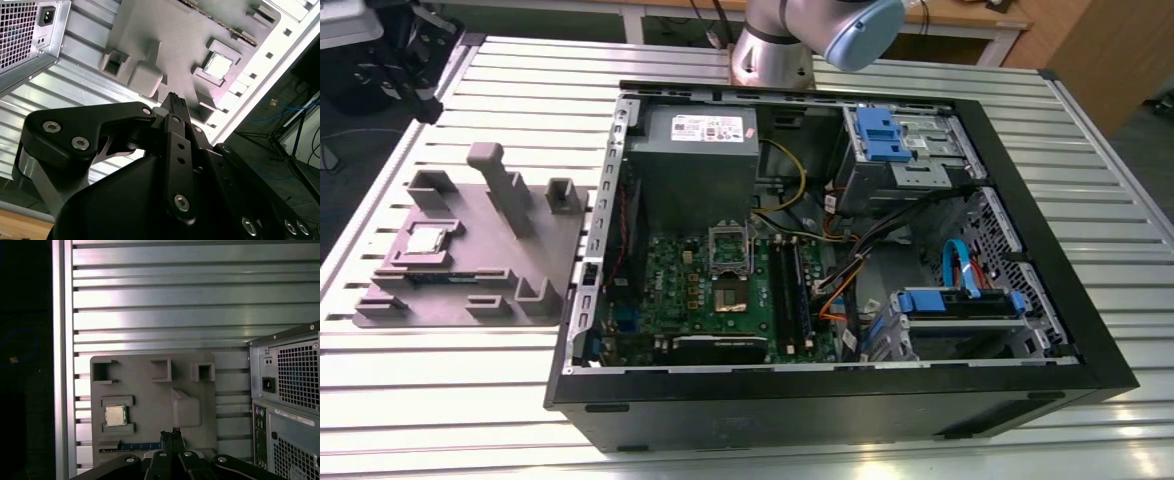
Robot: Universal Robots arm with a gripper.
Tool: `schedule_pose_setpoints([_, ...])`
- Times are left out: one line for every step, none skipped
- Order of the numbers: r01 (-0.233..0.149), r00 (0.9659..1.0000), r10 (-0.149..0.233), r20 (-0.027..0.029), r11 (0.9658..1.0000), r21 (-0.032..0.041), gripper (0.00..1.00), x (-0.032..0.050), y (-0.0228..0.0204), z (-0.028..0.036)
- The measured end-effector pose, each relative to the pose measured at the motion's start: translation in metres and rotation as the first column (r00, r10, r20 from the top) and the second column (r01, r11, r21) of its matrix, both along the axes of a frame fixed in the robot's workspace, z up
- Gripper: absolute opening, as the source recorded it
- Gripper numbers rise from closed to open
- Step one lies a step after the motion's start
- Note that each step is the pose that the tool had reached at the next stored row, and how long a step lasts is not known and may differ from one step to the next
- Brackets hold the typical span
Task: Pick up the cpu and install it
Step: 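Reach for the cpu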
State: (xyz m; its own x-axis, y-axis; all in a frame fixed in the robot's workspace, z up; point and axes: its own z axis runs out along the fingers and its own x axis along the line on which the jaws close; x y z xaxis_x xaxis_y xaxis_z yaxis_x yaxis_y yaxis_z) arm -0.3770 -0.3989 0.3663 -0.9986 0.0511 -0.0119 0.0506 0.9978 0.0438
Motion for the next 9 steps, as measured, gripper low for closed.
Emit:
schedule_pose_setpoints([0.000, 1.0000, 0.000, 0.0000, 1.0000, 0.0000, 0.10, -0.0003, 0.0000, 0.0000])
schedule_pose_setpoints([0.000, 1.0000, 0.000, -0.0001, 1.0000, -0.0001, 0.10, -0.0006, 0.0000, 0.0000])
schedule_pose_setpoints([0.000, 1.0000, 0.000, -0.0001, 1.0000, -0.0001, 0.10, -0.0008, 0.0000, 0.0000])
schedule_pose_setpoints([0.000, 1.0000, 0.000, -0.0001, 1.0000, -0.0001, 0.10, -0.0009, 0.0000, 0.0000])
schedule_pose_setpoints([0.000, 1.0000, 0.000, -0.0002, 1.0000, -0.0001, 0.10, -0.0011, 0.0000, 0.0000])
schedule_pose_setpoints([0.000, 1.0000, 0.000, -0.0002, 1.0000, -0.0001, 0.10, -0.0014, 0.0000, -0.0001])
schedule_pose_setpoints([0.000, 1.0000, 0.000, -0.0001, 1.0000, 0.0000, 0.10, -0.0018, 0.0000, -0.0001])
schedule_pose_setpoints([0.000, 1.0000, 0.000, -0.0003, 1.0000, -0.0001, 0.10, -0.0022, 0.0000, -0.0001])
schedule_pose_setpoints([0.000, 1.0000, 0.000, -0.0002, 1.0000, -0.0001, 0.10, -0.0027, 0.0000, -0.0001])
